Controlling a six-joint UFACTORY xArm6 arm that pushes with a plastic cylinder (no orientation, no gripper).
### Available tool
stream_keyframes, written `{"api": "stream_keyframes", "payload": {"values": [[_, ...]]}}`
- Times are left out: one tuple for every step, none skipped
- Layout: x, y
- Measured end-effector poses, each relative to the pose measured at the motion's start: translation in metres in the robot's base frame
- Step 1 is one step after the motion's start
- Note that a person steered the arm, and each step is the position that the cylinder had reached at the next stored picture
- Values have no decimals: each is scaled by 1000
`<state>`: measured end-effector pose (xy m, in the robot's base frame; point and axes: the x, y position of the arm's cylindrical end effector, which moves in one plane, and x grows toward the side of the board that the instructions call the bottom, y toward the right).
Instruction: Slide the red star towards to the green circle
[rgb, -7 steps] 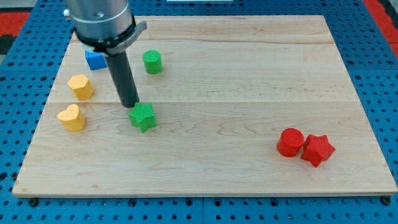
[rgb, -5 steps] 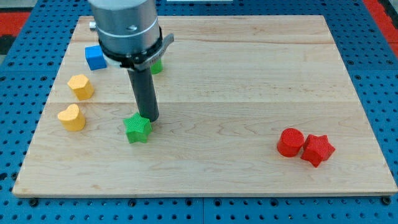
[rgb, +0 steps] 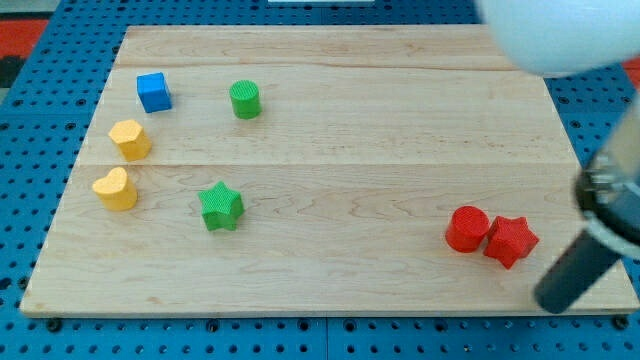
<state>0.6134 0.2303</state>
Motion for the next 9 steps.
{"api": "stream_keyframes", "payload": {"values": [[-3,7],[-28,4],[-51,-48],[-98,-81],[-127,-151],[-172,-153],[-200,-159],[-215,-78],[-223,-169]]}}
